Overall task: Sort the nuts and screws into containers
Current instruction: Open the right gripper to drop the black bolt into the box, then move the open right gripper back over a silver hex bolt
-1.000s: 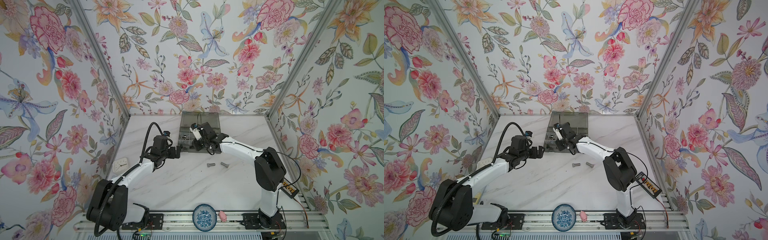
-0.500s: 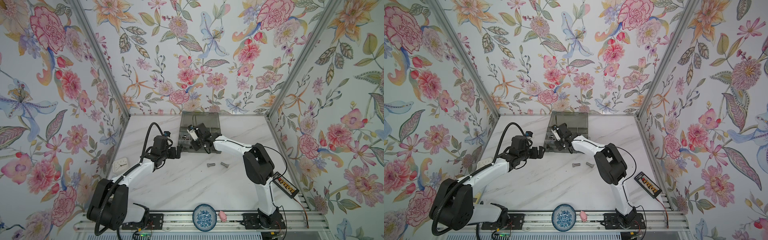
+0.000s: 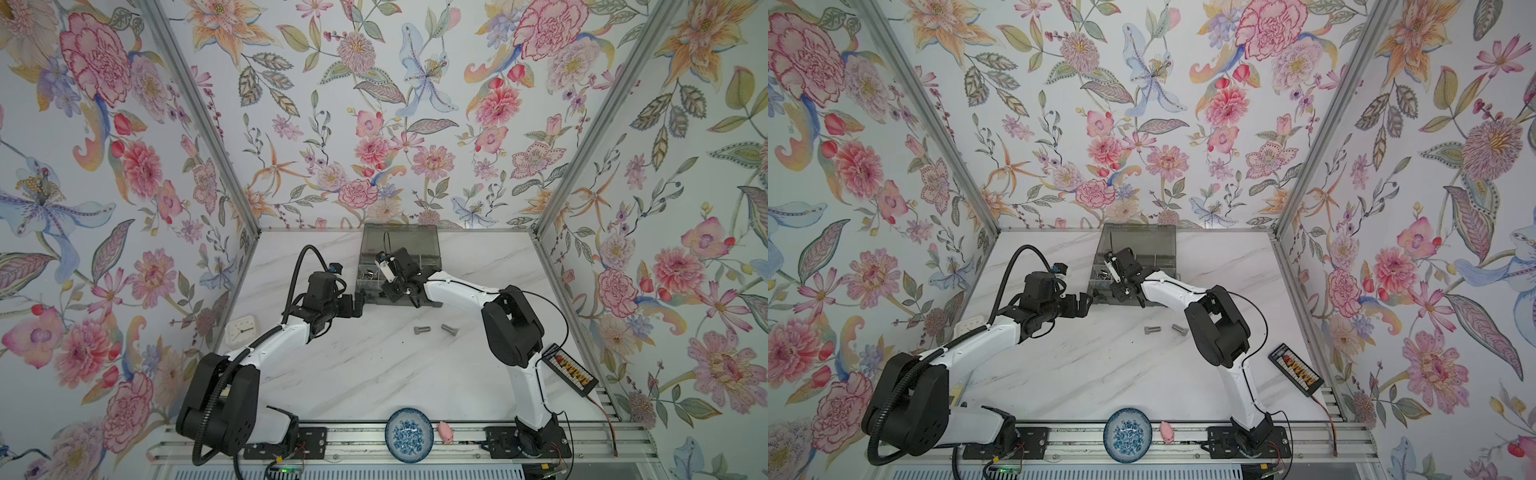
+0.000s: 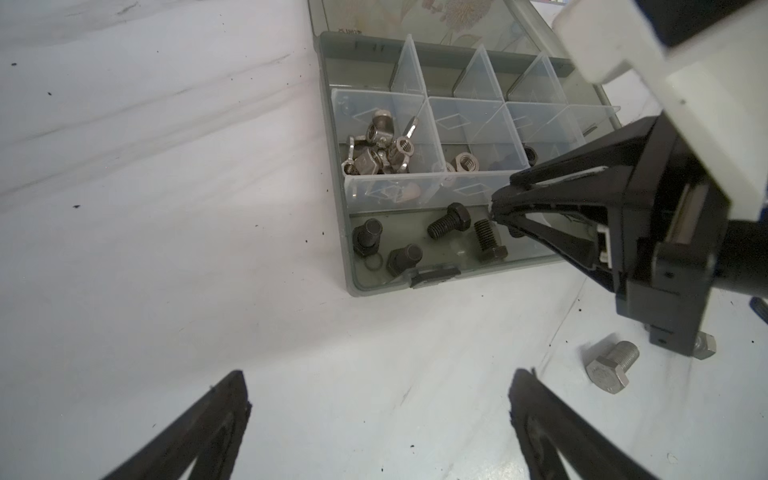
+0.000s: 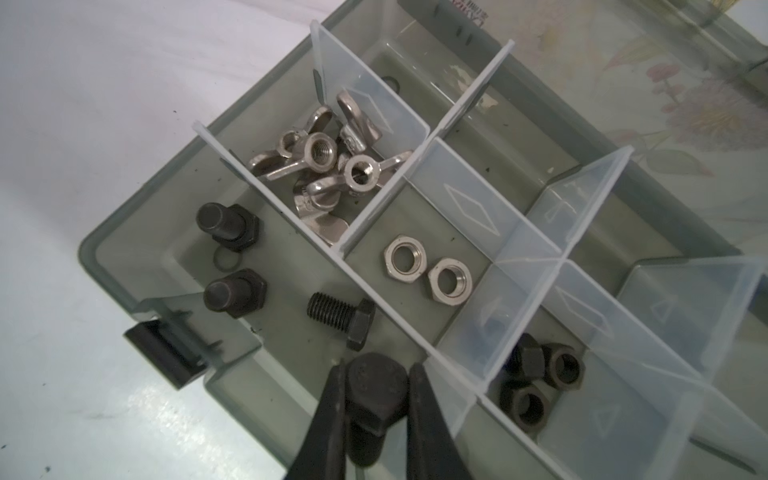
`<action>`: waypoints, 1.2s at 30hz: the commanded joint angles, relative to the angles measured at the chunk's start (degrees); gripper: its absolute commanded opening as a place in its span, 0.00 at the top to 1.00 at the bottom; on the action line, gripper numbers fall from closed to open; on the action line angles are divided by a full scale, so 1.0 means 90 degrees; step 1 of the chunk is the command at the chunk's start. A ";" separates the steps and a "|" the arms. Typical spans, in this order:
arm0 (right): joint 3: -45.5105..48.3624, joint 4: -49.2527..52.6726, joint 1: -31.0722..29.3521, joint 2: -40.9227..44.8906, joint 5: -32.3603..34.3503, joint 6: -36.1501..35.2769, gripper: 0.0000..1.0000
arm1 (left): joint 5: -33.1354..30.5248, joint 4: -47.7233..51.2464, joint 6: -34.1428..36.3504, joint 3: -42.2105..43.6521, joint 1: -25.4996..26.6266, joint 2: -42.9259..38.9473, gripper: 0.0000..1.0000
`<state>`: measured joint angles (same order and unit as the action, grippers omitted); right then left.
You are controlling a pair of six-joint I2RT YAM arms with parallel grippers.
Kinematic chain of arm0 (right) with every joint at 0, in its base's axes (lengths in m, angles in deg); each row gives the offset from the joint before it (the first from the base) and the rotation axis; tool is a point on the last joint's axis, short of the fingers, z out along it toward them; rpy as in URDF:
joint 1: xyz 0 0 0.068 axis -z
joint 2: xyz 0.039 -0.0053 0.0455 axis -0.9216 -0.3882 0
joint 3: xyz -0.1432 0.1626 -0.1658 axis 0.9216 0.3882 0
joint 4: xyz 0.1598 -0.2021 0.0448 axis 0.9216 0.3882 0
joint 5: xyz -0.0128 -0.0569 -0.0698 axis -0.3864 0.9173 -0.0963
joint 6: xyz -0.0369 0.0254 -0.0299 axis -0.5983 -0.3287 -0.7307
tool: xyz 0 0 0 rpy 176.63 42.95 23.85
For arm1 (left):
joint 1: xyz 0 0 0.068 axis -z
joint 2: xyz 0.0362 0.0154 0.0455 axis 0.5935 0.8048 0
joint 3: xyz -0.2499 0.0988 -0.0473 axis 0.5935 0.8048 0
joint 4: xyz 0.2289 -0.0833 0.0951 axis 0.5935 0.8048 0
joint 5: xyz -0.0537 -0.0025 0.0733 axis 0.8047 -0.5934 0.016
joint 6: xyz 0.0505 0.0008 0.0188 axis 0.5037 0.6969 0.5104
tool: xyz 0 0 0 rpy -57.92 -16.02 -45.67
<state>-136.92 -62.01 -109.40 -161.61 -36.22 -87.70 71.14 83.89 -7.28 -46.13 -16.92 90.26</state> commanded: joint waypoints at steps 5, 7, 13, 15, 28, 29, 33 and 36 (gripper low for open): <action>-0.0197 0.0126 0.0004 -0.0059 0.0114 -0.0021 0.82 | 0.0134 -0.0113 -0.0081 0.0116 -0.0074 0.0103 0.01; -0.0184 0.0133 -0.0014 -0.0033 0.0074 0.0021 0.76 | 0.0140 -0.0129 -0.0073 0.0126 -0.0071 0.0102 0.01; -0.0097 0.0132 0.0026 0.0146 -0.0153 0.0106 0.59 | 0.0160 -0.0132 -0.0068 0.0146 -0.0073 0.0112 0.01; 0.0007 0.0122 0.0054 0.0295 -0.0273 0.0117 0.55 | 0.0160 -0.0140 -0.0068 0.0155 -0.0075 0.0121 0.01; 0.1707 0.0117 0.0435 0.2036 -0.1673 0.0144 0.42 | 0.0237 -0.0210 -0.0092 0.0132 -0.0085 0.0209 0.01; 0.1916 0.0117 0.0443 0.2180 -0.1858 -0.0021 0.41 | 0.0240 -0.0210 -0.0081 0.0121 -0.0085 0.0201 0.00; 0.2704 0.0144 0.0472 0.2659 -0.2401 -0.0828 0.39 | 0.0283 -0.0249 -0.0043 0.0117 -0.0085 0.0190 0.01; 0.3027 0.0272 0.0528 0.2888 -0.2522 -0.1250 0.38 | 0.0387 -0.0293 -0.0050 0.0125 -0.0079 0.0180 0.00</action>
<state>-111.67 -61.22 -105.09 -137.55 -55.24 -93.42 72.91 82.34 -7.28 -45.26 -16.96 91.71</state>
